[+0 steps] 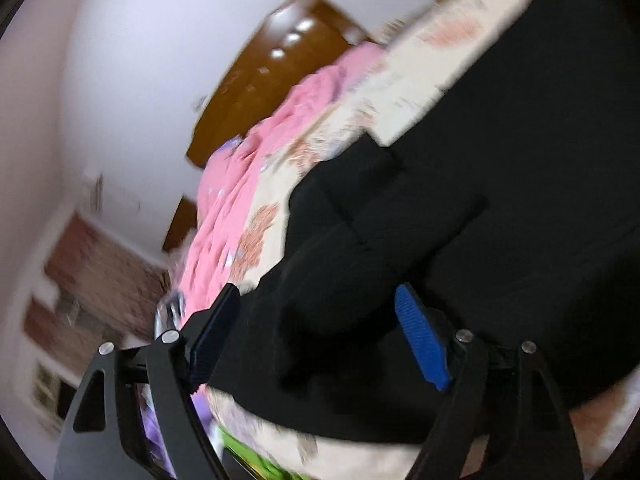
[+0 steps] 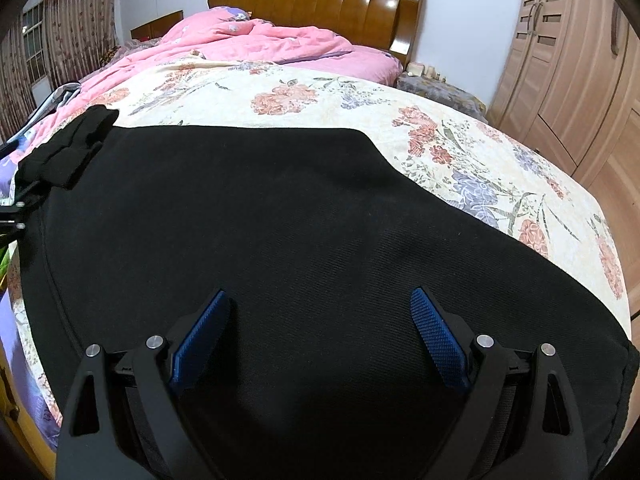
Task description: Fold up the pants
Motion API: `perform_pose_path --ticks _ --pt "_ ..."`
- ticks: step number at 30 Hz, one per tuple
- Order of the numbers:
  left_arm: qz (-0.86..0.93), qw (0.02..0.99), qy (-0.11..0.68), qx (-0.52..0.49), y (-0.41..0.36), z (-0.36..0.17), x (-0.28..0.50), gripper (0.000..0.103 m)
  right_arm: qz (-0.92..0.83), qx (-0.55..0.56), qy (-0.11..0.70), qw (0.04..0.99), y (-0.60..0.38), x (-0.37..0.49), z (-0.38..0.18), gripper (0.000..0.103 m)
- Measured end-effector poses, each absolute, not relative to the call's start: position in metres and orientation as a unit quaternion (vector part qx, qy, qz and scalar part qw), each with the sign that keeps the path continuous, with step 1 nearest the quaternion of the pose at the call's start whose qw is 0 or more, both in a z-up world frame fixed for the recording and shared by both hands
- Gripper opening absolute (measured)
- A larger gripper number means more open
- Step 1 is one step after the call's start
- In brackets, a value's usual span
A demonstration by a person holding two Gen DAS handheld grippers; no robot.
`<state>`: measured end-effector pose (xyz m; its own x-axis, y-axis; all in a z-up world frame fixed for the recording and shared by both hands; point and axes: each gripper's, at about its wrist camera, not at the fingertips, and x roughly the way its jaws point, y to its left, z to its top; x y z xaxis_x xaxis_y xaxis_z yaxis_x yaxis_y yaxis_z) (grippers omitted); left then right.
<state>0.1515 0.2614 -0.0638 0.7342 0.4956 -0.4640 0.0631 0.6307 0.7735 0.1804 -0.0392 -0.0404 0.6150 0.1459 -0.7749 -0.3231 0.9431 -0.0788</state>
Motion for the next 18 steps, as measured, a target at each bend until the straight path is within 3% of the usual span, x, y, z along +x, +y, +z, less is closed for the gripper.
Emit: perform_pose_path --ticks 1,3,5,6,8,9,12,18 --pt "0.100 0.837 0.362 0.399 0.264 -0.067 0.159 0.057 0.133 -0.104 0.417 0.893 -0.040 0.180 -0.040 0.088" --pt "0.095 0.855 0.366 0.356 0.274 -0.061 0.165 0.008 0.135 -0.096 0.414 0.895 -0.042 0.179 -0.039 0.089" --pt "0.089 0.903 0.339 0.248 0.297 -0.037 0.158 0.007 0.139 -0.087 0.412 0.896 -0.045 0.178 -0.038 0.088" --pt "0.060 0.940 0.321 0.096 0.331 -0.016 0.148 0.007 0.140 -0.085 0.412 0.896 -0.045 0.178 -0.038 0.088" --pt "0.044 0.953 0.285 -0.088 0.384 -0.004 0.132 0.007 0.142 -0.083 0.415 0.895 -0.046 0.179 -0.038 0.088" --pt "0.036 0.939 0.253 -0.231 0.431 -0.007 0.118 0.007 0.142 -0.084 0.418 0.894 -0.045 0.180 -0.039 0.088" --pt "0.033 0.875 0.209 -0.436 0.507 -0.038 0.098 0.007 0.140 -0.090 0.420 0.892 -0.042 0.179 -0.039 0.088" --pt "0.030 0.815 0.250 -0.522 0.547 -0.089 0.089 0.009 0.133 -0.097 0.421 0.892 -0.040 0.179 -0.040 0.089"
